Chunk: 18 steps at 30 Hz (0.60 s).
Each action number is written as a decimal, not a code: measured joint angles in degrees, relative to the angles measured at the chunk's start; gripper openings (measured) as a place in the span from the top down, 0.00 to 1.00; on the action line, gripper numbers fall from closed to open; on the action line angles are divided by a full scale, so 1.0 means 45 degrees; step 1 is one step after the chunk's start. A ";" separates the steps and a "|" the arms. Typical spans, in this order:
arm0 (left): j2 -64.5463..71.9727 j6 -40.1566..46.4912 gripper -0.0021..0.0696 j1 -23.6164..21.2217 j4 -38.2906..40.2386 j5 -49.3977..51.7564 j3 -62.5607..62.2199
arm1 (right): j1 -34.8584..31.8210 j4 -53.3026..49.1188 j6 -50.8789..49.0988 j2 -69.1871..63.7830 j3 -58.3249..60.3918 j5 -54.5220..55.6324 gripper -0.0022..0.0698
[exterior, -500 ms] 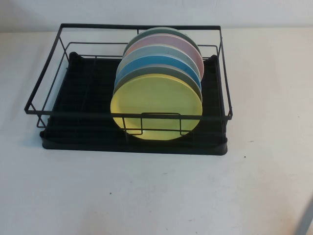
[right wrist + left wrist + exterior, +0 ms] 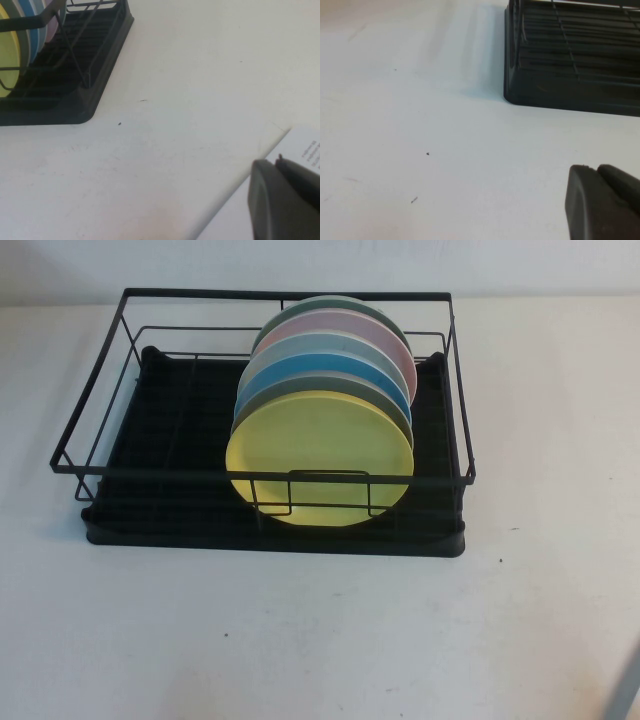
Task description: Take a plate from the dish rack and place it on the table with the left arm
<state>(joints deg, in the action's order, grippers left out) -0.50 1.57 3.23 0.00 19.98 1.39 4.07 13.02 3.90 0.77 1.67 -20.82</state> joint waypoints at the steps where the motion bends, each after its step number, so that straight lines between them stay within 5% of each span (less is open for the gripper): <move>1: 0.0000 0.0000 0.98 0.0000 0.0103 0.0000 0.0000 | 0.0000 0.0000 0.0000 0.0000 0.0000 0.0000 1.00; 7: 0.0000 0.0000 0.98 0.0000 0.1142 0.0000 0.0000 | 0.0000 0.0000 0.0000 0.0000 0.0000 0.0000 1.00; 14: 0.0000 -0.0983 0.98 0.0000 0.6026 -0.1280 0.0000 | 0.0000 0.0000 0.0000 0.0000 0.0000 0.0000 1.00; 18: 0.0000 -0.1127 0.98 0.0000 0.6906 -0.2499 0.0000 | 0.0000 0.0000 0.0000 0.0000 0.0000 0.0000 1.00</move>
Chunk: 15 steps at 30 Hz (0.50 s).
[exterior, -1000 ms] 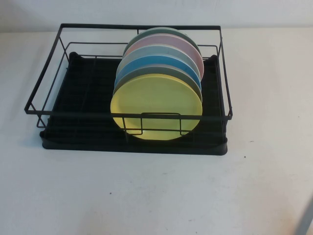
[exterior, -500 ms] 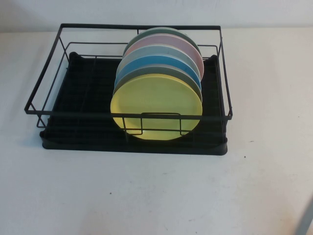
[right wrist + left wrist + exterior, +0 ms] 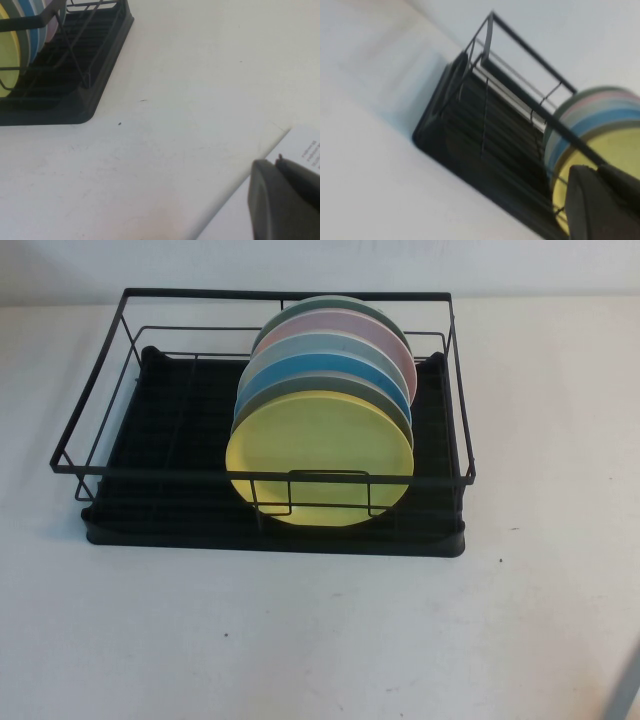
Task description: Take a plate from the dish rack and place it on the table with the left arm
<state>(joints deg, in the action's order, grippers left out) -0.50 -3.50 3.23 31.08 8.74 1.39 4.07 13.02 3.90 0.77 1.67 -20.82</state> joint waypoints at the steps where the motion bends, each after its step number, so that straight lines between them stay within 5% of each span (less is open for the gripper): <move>1: 0.0000 -0.0020 0.98 0.0000 0.0068 -0.0154 0.0000 | 0.0000 0.0000 0.0000 0.0000 0.0000 0.0000 1.00; 10: 0.0000 -0.0619 0.98 0.0000 0.1432 -0.1452 0.0000 | 0.0000 0.0000 0.0000 0.0000 0.0000 0.0000 1.00; 15: 0.0291 0.0236 0.98 0.0148 0.1470 0.1406 -0.0901 | 0.0000 0.0022 0.0000 0.0000 0.0000 0.0000 1.00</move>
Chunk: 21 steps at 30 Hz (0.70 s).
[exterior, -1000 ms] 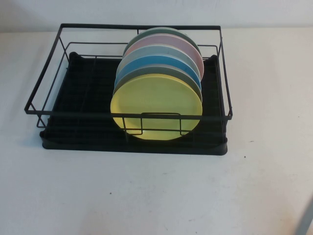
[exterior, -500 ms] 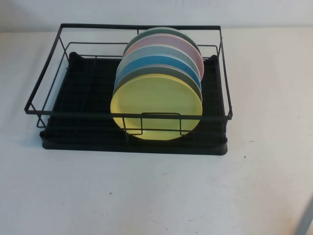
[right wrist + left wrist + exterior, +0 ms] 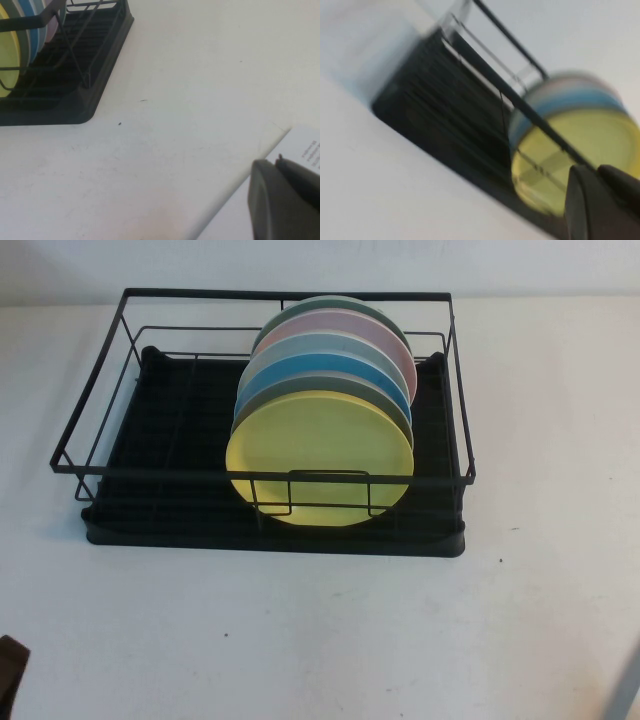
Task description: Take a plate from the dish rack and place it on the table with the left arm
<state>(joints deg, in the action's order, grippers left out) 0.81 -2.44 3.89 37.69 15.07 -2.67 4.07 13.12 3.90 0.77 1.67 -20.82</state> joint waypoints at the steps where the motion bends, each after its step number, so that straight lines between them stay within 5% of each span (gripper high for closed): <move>1: 0.0381 0.0394 0.98 0.0056 -0.0115 0.0803 -0.0587 | 0.0000 0.0000 0.0000 0.0000 0.0000 0.0000 1.00; 12: 0.7927 0.8426 0.98 0.0078 -0.1292 0.8707 -0.9252 | 0.0000 0.0000 0.0000 0.0000 0.0000 0.0000 1.00; 21: 1.2585 1.2954 0.98 0.0078 -0.1180 0.9080 -1.3600 | 0.0000 0.0000 0.0000 0.0000 0.0000 0.0000 1.00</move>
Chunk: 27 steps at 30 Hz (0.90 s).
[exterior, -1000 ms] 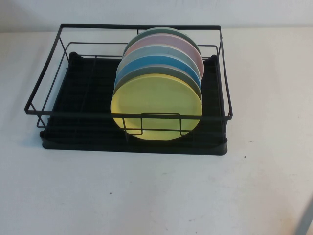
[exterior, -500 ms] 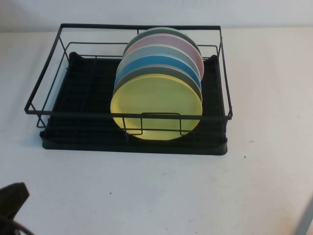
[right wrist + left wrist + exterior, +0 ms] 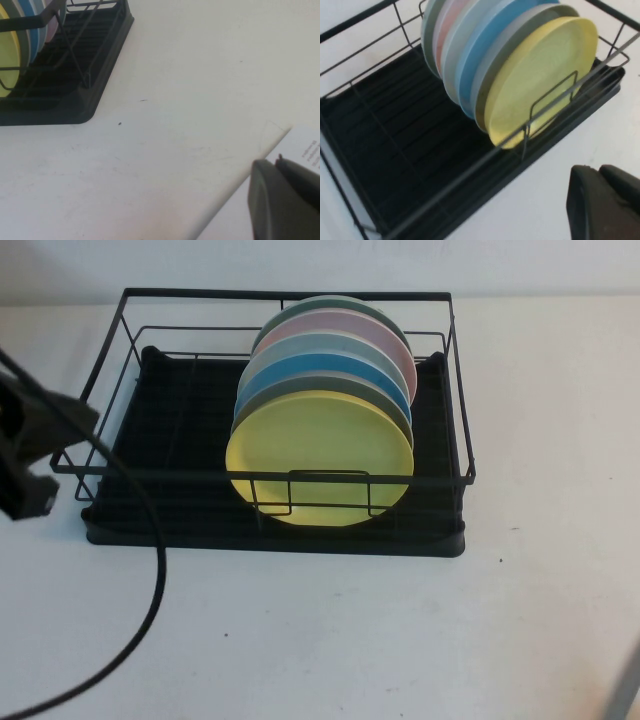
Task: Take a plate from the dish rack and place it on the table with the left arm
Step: Grasp the plate from the shelf
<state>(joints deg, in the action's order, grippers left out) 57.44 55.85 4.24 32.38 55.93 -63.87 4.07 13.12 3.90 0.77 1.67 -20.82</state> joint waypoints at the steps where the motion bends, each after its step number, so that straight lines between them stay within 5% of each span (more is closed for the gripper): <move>1: 0.0418 0.0373 0.98 0.0000 0.0158 -0.0026 -0.0188 | 0.0000 0.0000 0.0000 0.0000 0.0000 0.0000 1.00; 9: 0.3404 0.2306 0.98 0.0791 0.1422 -0.0506 -0.1949 | 0.0000 0.0000 0.0000 0.0000 0.0000 0.0000 1.00; 16: 0.5342 0.2176 0.95 0.3318 -0.1208 -0.1416 -0.3808 | 0.0000 0.0000 0.0000 0.0000 0.0000 0.0000 1.00; 19: 0.6283 0.1663 0.85 0.4344 -0.2773 -0.1802 -0.4423 | 0.0000 0.0006 0.0000 0.0000 0.0000 0.0000 1.00; 24: 0.7530 0.1317 0.51 0.5236 -0.3685 -0.2031 -0.4839 | 0.0000 0.0034 0.0000 0.0000 0.0000 0.0000 1.00; 27: 0.7959 0.1289 0.42 0.5547 -0.4095 -0.2253 -0.4889 | 0.0000 0.0083 0.0000 0.0000 0.0000 0.0000 1.00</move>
<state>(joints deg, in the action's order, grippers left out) 93.26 61.65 29.20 13.95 45.79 -85.87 4.07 13.49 3.90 0.77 1.67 -20.82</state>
